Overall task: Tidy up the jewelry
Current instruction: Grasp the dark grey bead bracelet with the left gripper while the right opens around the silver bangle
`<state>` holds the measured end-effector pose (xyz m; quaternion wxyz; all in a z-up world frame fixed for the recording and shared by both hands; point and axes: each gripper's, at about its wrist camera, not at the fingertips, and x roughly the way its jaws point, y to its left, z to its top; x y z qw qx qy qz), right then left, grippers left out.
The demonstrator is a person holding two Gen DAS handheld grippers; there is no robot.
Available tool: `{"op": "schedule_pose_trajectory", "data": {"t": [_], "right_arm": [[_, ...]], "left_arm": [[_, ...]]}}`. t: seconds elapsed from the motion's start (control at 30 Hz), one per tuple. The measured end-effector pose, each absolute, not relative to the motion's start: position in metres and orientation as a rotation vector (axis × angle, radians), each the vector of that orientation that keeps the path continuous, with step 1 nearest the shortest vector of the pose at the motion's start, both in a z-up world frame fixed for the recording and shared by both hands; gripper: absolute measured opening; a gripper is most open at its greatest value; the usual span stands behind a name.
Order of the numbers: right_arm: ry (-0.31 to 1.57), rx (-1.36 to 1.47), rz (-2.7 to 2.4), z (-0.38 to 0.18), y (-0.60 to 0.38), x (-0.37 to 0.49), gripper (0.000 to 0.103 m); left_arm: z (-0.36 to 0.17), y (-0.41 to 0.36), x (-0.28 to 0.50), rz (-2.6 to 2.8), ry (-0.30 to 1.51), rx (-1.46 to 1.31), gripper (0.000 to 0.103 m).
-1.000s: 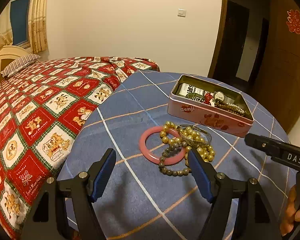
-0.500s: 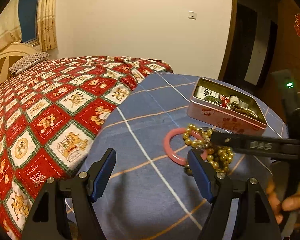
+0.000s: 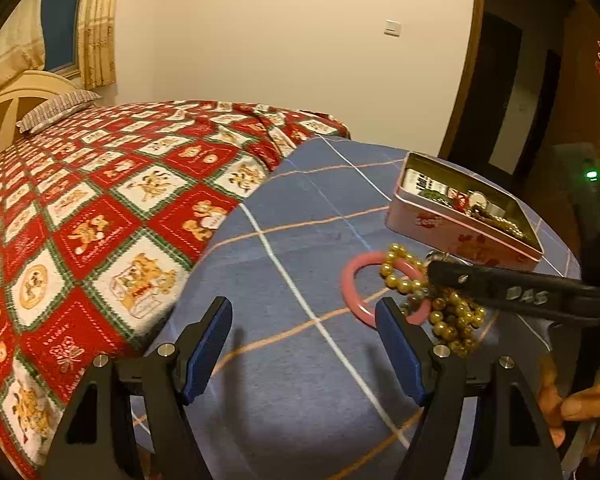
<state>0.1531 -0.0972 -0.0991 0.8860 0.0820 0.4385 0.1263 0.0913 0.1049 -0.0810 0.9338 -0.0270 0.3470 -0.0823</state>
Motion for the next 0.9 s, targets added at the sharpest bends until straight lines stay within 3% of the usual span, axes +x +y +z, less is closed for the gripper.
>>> {"op": "schedule_pose_trajectory", "data": {"t": [0.57, 0.63, 0.7, 0.9], "right_arm": [[0.798, 0.220, 0.124, -0.070, -0.167, 0.097, 0.073], [0.795, 0.226, 0.131, -0.070, -0.167, 0.096, 0.073], [0.792, 0.226, 0.132, -0.070, -0.167, 0.094, 0.073], [0.779, 0.246, 0.128, -0.066, -0.170, 0.090, 0.073]], "left_arm": [[-0.102, 0.037, 0.112, -0.244, 0.819, 0.149, 0.074], [-0.103, 0.029, 0.113, -0.229, 0.806, 0.205, 0.063], [-0.105, 0.027, 0.115, -0.266, 0.827, 0.185, 0.011], [-0.095, 0.034, 0.105, -0.314, 0.777, 0.105, 0.008]]}}
